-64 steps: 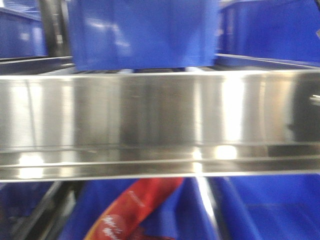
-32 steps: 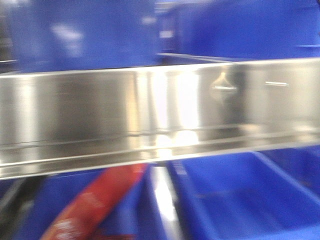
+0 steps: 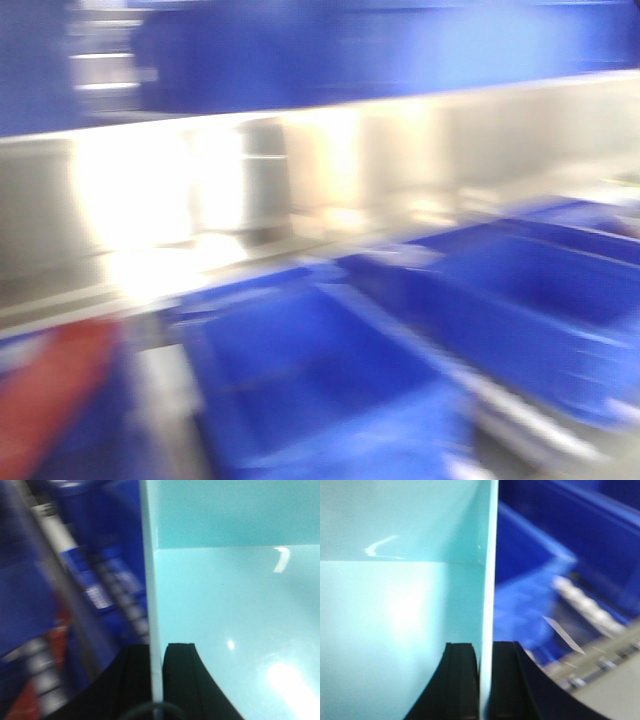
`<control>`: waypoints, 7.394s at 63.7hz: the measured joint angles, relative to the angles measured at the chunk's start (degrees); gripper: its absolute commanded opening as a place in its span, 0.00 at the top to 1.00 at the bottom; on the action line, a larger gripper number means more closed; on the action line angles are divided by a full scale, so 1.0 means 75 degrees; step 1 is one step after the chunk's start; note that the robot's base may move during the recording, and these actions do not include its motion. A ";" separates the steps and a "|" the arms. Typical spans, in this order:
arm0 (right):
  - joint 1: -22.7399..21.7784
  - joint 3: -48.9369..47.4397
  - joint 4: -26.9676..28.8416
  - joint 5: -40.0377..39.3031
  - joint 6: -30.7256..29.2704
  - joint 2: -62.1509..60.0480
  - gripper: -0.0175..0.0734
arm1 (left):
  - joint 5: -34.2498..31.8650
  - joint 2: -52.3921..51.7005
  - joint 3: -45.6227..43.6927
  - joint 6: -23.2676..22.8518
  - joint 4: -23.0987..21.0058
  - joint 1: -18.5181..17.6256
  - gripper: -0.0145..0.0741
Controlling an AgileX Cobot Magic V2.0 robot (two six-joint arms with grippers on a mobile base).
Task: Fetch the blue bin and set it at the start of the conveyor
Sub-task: 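Drive the base away from the rack holding the bin in both grippers, then turn and drive the base up to the red-framed conveyor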
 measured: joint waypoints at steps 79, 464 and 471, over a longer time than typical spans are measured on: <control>-0.0014 0.0000 0.0000 -0.0126 0.0000 0.0000 0.98 | -0.0015 0.0005 0.0000 0.0000 -0.0014 0.0000 0.96; -0.0014 0.0000 0.0198 -0.0166 0.0049 0.0079 0.98 | 0.0018 0.0023 -0.0013 0.0000 0.0195 0.0000 0.96; -0.0023 0.0000 0.0197 -0.0166 0.0049 0.0079 0.98 | 0.0003 0.0023 -0.0013 0.0000 0.0195 0.0000 0.96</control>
